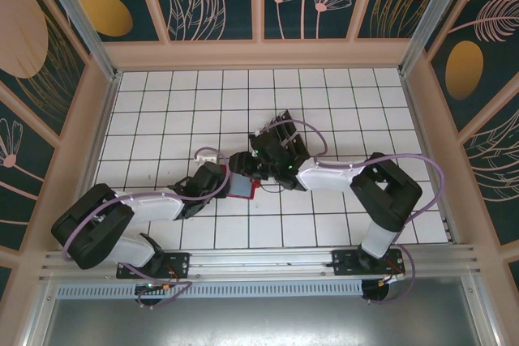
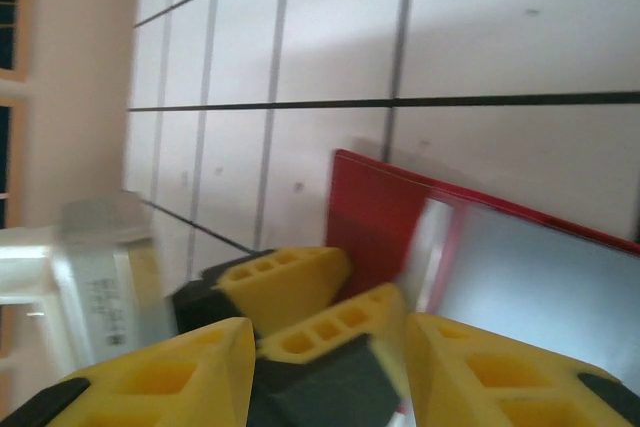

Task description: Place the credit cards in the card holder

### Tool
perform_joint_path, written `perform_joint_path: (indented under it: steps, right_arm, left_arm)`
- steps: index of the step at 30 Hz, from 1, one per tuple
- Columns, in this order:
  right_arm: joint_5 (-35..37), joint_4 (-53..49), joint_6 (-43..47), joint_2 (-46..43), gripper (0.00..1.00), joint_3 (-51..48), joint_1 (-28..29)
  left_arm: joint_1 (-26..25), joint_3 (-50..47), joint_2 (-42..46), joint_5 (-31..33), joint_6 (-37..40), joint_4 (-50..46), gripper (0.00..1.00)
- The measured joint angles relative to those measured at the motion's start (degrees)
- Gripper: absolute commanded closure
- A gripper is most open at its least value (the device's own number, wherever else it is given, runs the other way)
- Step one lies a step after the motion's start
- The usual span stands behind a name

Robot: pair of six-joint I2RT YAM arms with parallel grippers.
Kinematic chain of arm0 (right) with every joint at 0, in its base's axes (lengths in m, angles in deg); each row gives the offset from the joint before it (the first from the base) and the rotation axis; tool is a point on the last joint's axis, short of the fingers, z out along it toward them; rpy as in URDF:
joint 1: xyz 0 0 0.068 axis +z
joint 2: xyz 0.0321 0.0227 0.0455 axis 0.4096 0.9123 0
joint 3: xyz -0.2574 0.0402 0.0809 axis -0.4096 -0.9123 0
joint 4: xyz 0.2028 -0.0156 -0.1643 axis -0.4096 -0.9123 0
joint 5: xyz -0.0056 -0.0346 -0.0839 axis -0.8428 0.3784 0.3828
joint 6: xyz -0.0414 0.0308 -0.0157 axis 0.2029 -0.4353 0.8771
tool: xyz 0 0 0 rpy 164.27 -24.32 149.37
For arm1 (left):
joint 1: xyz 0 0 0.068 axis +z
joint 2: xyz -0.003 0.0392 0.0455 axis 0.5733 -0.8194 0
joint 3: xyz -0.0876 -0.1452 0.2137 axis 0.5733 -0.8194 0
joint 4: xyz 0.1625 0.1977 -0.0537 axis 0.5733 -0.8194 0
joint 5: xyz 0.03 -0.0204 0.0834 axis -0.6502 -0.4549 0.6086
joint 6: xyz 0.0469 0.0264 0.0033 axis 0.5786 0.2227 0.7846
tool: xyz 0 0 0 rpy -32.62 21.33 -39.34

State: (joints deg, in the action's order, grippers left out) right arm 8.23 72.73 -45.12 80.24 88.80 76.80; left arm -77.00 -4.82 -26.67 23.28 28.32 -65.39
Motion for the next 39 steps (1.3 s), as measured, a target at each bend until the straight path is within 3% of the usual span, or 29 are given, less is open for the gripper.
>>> perform_joint_path:
  steps: [14, 27, 39]
  right_arm:
    - [2.51, -2.29, 1.55, 2.25, 0.56, -1.38, -0.02]
    - [-0.96, -3.15, 2.97, 12.46, 0.56, 8.09, 0.04]
    - [-1.84, -2.93, 2.49, 13.97, 0.56, 9.49, 0.42]
  left_arm:
    - [-0.33, -0.04, 2.97, -1.03, -0.39, -3.41, 0.49]
    - [-0.33, -1.46, 4.02, -2.01, -0.33, -2.23, 0.44]
    - [-0.55, -1.86, 4.09, -2.23, 0.35, -1.22, 0.37]
